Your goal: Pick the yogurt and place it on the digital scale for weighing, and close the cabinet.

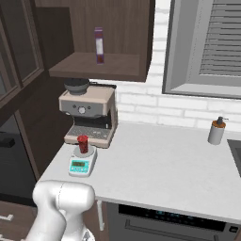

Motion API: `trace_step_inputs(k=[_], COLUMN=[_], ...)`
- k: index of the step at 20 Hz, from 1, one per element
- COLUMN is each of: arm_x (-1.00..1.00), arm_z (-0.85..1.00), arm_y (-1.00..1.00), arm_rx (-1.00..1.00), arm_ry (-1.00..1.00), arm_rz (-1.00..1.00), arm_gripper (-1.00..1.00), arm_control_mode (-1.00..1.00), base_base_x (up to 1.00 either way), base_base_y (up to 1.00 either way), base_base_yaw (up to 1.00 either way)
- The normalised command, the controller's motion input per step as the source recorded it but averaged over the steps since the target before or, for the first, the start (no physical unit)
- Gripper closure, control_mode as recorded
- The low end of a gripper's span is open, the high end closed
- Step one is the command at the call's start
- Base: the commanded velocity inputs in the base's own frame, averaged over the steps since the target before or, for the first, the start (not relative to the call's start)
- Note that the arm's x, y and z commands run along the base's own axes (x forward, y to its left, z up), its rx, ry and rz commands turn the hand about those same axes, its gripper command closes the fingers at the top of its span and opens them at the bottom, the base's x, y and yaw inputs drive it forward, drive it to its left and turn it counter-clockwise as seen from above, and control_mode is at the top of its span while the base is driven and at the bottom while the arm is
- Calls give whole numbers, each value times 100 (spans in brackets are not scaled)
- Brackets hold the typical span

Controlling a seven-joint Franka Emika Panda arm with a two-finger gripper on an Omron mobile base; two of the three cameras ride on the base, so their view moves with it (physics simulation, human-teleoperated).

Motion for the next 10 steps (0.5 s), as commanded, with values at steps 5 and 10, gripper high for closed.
trace_step_inputs(k=[5,10], arm_x=[39,46], arm_z=[0,0], arm_y=[-27,-15], arm_rx=[6,2], arm_ry=[0,0], arm_rz=[-8,-10], arm_gripper=[-100,-100], arm_control_mode=[-100,-100], base_base_x=[0,0], base_base_y=[0,0], base_base_yaw=[0,0])
